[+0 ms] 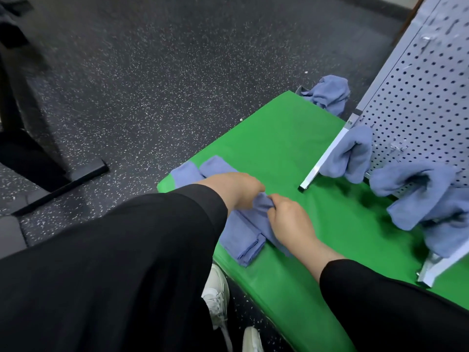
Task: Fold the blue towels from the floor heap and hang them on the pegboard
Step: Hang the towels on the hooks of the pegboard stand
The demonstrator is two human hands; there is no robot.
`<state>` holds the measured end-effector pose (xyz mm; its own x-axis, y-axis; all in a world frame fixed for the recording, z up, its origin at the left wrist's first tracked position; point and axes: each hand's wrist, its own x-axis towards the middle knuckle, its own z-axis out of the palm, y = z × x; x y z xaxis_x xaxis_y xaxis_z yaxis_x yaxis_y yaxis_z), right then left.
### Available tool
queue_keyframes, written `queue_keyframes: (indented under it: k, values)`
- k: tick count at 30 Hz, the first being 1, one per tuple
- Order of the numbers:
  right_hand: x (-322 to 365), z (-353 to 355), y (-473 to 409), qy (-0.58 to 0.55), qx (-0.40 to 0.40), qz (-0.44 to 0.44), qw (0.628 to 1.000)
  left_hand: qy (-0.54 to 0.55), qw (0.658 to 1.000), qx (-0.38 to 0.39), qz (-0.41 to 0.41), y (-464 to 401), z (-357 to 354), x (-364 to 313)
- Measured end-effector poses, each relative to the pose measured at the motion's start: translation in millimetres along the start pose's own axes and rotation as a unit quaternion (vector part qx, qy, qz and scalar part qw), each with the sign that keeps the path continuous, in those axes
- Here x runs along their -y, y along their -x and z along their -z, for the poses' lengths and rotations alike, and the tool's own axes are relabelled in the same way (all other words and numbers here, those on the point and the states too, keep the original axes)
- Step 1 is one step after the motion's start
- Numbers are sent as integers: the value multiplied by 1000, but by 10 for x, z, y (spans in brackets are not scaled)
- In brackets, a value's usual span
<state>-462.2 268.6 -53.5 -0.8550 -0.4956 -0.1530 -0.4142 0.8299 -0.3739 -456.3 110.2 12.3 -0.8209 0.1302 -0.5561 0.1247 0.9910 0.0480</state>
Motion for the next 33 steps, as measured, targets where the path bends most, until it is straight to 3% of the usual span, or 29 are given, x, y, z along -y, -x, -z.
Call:
queue_keyframes:
  k: [4,9,16,24,29,33]
  values:
    - [-94,479,-4,-87,-61,22,994,8,993,-121,-11,-53,36,-13]
    - [-435,1120,215,-109,-73,0,991,79,965,-243,-59,-88,285,-362]
    - [-939,1662,612,-84,-100,-2,991,75,949,-273,-137,-194,823,-1267]
    - [-1402,2274,854,16,-177,-72,981,-6,914,-387,-124,-211,1382,-1958]
    - [-1578,2701,954,-4,-201,-74,977,68,891,-433,-117,-267,1680,-2203]
    - [-1685,2964,979,-73,-266,-82,958,141,865,-468,-113,-273,1815,-2334]
